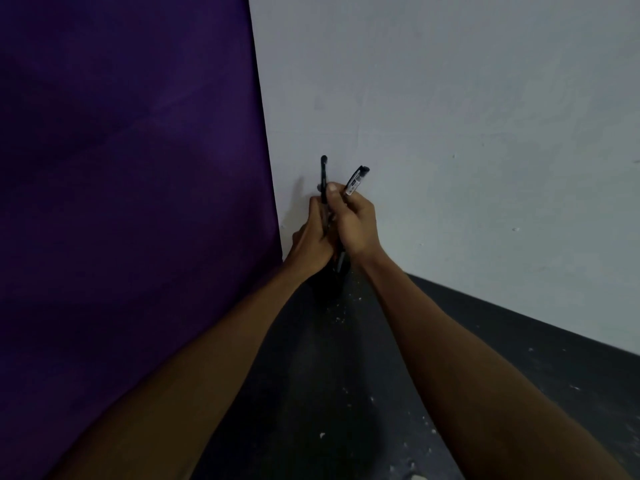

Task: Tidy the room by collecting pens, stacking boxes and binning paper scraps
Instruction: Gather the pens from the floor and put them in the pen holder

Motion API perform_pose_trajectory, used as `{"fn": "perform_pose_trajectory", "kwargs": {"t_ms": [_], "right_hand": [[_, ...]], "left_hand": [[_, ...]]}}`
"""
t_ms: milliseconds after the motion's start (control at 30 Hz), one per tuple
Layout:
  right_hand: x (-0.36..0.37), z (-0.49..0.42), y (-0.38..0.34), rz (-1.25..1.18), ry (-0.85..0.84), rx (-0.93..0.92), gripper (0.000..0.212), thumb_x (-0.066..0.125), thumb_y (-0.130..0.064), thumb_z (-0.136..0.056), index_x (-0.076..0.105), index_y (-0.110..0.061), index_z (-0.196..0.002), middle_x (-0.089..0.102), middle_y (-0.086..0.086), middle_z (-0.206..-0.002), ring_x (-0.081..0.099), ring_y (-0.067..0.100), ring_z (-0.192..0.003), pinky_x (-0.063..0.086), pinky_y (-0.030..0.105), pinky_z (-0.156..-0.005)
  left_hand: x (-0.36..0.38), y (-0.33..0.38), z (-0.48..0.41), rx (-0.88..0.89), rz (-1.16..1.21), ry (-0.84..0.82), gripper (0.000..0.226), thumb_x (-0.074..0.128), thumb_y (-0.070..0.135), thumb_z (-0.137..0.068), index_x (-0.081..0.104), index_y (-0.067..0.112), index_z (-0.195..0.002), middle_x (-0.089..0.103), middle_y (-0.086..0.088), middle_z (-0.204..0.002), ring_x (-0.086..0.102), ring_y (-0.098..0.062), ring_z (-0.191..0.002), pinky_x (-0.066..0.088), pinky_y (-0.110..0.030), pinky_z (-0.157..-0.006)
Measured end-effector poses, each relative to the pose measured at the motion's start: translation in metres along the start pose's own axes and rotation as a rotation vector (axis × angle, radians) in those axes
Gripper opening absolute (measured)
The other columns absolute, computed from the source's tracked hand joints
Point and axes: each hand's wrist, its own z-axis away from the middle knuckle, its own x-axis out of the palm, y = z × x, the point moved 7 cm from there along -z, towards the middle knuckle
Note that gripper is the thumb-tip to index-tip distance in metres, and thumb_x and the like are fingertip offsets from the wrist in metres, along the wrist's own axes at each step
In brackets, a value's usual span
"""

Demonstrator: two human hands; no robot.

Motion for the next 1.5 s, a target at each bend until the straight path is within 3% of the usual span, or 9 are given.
{"fn": "perform_pose_trajectory", "kwargs": {"t_ms": [167,300,533,700,933,1167,1300,1400,1500], "right_hand": [[-0.005,-0.002,0.007,0.109,0.008,0.054,0.03,0.043,-0.02,-0.102,0.065,-0.006,-0.086,0.068,0.006,-0.075,0.067,0.01,-0.069,0.054,0.026,-0.066],[-0.003,-0.004,0.01,0.141,-0.08,0.097,0.025,0.046,-0.018,-0.099,0.064,-0.004,-0.088,0.066,0.016,-0.087,0.064,0.029,-0.087,0.052,0.051,-0.088],[-0.006,0.003,0.007,0.495,-0.206,0.003,0.032,0.054,-0.021,-0.094,0.06,-0.011,-0.124,0.056,0.006,-0.13,0.055,0.018,-0.118,0.042,0.03,-0.101],[-0.012,0.008,0.007,0.469,-0.142,-0.009,0.042,0.055,-0.036,-0.093,0.053,-0.023,-0.133,0.058,-0.002,-0.129,0.055,0.008,-0.108,0.042,0.015,-0.086],[-0.003,0.009,0.013,0.666,-0.256,-0.064,0.041,0.04,-0.023,-0.101,0.046,-0.012,-0.14,0.051,0.009,-0.14,0.047,0.018,-0.129,0.032,0.02,-0.102],[-0.015,0.009,0.007,0.37,-0.155,0.091,0.041,0.027,-0.026,-0.105,0.05,-0.01,-0.134,0.051,0.008,-0.138,0.047,0.019,-0.127,0.036,0.029,-0.107],[0.0,0.02,0.008,0.462,-0.332,0.121,0.045,0.024,-0.032,-0.105,0.058,-0.003,-0.114,0.061,0.012,-0.116,0.056,0.022,-0.108,0.043,0.028,-0.093],[0.013,0.021,0.007,0.538,-0.386,0.086,0.044,0.027,-0.026,-0.105,0.054,0.007,-0.116,0.058,0.023,-0.119,0.054,0.03,-0.111,0.04,0.029,-0.091],[0.008,0.019,0.001,0.512,-0.322,0.077,0.049,0.027,-0.031,-0.105,0.051,0.007,-0.123,0.056,0.021,-0.126,0.052,0.03,-0.117,0.04,0.025,-0.087]], "left_hand": [[-0.001,-0.004,0.004,-0.016,-0.01,0.012,0.045,0.045,0.041,-0.086,0.029,0.034,-0.127,0.064,0.0,-0.103,0.066,-0.024,-0.092,0.054,-0.053,-0.081],[0.001,-0.007,0.007,-0.044,-0.029,0.016,0.045,0.042,0.037,-0.092,0.026,0.037,-0.134,0.056,-0.005,-0.125,0.058,-0.025,-0.112,0.047,-0.052,-0.096],[-0.011,-0.006,0.015,0.131,0.063,0.081,0.022,0.05,0.009,-0.096,0.045,0.017,-0.116,0.062,0.006,-0.103,0.063,-0.004,-0.093,0.054,-0.024,-0.076],[-0.008,-0.002,0.022,0.086,0.082,-0.006,0.045,0.059,0.021,-0.093,0.033,0.039,-0.125,0.058,0.016,-0.118,0.062,-0.006,-0.108,0.056,-0.022,-0.082],[-0.002,-0.004,0.026,0.012,-0.09,-0.096,0.086,0.068,0.021,-0.081,0.012,0.032,-0.145,0.04,0.004,-0.138,0.047,-0.017,-0.127,0.049,-0.036,-0.102],[-0.005,-0.005,0.032,-0.184,0.096,-0.151,0.106,0.072,0.007,-0.078,-0.002,0.038,-0.148,0.032,-0.003,-0.149,0.044,-0.016,-0.127,0.043,-0.029,-0.101],[0.004,-0.004,0.04,-0.212,0.037,-0.301,0.115,0.067,0.002,-0.078,-0.016,0.036,-0.15,0.008,0.003,-0.161,0.017,-0.015,-0.145,0.025,-0.03,-0.115],[-0.001,-0.005,0.039,-0.239,-0.016,-0.244,0.114,0.065,0.001,-0.079,-0.018,0.035,-0.149,0.007,0.002,-0.161,0.011,-0.019,-0.148,0.021,-0.041,-0.12],[-0.009,-0.008,0.042,-0.266,0.049,-0.212,0.11,0.063,-0.002,-0.08,-0.015,0.032,-0.151,0.006,0.003,-0.161,0.014,-0.009,-0.143,0.022,-0.024,-0.11]]}}
